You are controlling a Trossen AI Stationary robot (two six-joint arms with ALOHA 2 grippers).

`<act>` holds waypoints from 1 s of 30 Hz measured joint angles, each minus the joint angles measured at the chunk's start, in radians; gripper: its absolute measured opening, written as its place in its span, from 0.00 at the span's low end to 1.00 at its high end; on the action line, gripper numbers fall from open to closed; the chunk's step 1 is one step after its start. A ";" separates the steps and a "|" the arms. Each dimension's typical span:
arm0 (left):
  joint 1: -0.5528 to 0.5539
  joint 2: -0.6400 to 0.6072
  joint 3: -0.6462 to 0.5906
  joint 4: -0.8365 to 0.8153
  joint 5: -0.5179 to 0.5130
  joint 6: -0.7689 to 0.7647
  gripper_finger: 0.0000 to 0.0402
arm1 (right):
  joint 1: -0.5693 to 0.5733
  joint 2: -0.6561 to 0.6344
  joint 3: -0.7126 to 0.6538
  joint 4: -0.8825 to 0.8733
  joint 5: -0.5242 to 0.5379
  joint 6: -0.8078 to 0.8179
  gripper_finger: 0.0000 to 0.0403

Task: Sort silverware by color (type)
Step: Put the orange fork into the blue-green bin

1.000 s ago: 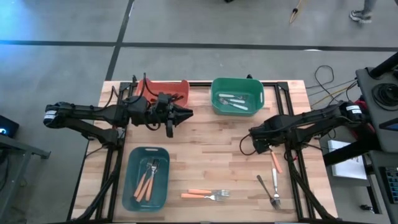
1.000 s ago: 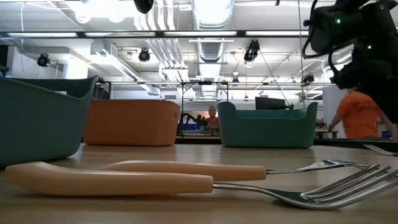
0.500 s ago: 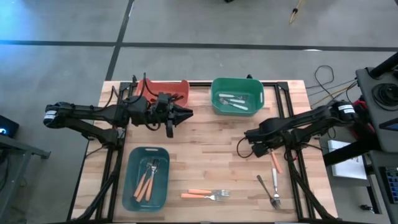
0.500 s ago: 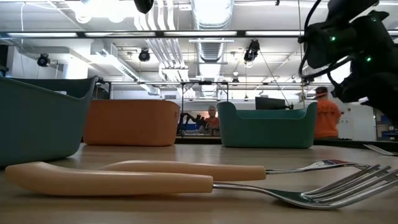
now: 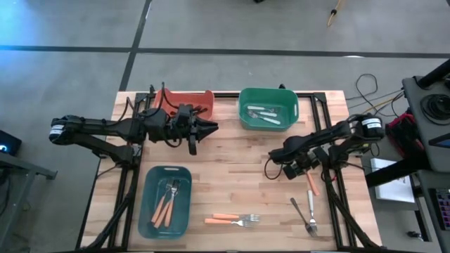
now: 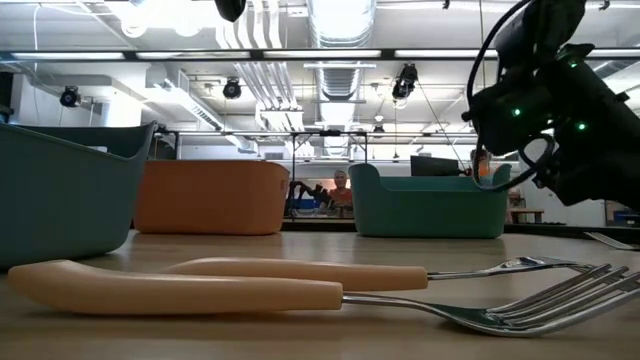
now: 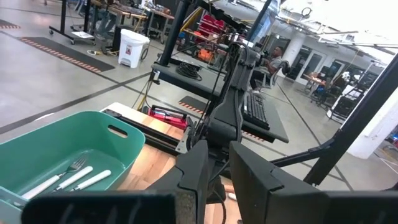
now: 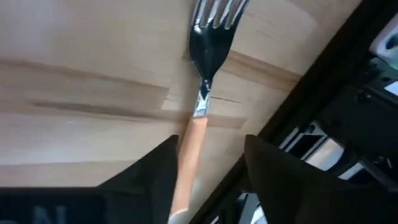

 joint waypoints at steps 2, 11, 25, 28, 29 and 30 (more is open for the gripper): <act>0.000 0.000 0.000 0.000 0.000 0.004 0.12 | -0.002 0.023 0.000 -0.022 0.017 0.012 0.35; 0.000 0.000 0.000 0.000 0.000 0.024 0.12 | -0.002 0.109 0.003 0.057 0.076 0.086 0.04; 0.000 0.000 0.000 -0.001 0.000 0.026 0.12 | -0.008 0.079 0.218 0.090 0.165 0.062 0.02; 0.000 0.000 0.000 -0.001 0.000 0.026 0.12 | -0.013 0.078 0.257 0.090 0.176 0.025 0.02; 0.000 0.000 0.000 -0.001 0.000 0.026 0.12 | -0.017 0.078 0.262 0.090 0.175 0.021 0.02; 0.000 0.000 0.000 -0.001 0.000 0.026 0.12 | -0.023 0.078 0.263 0.094 0.174 0.014 0.02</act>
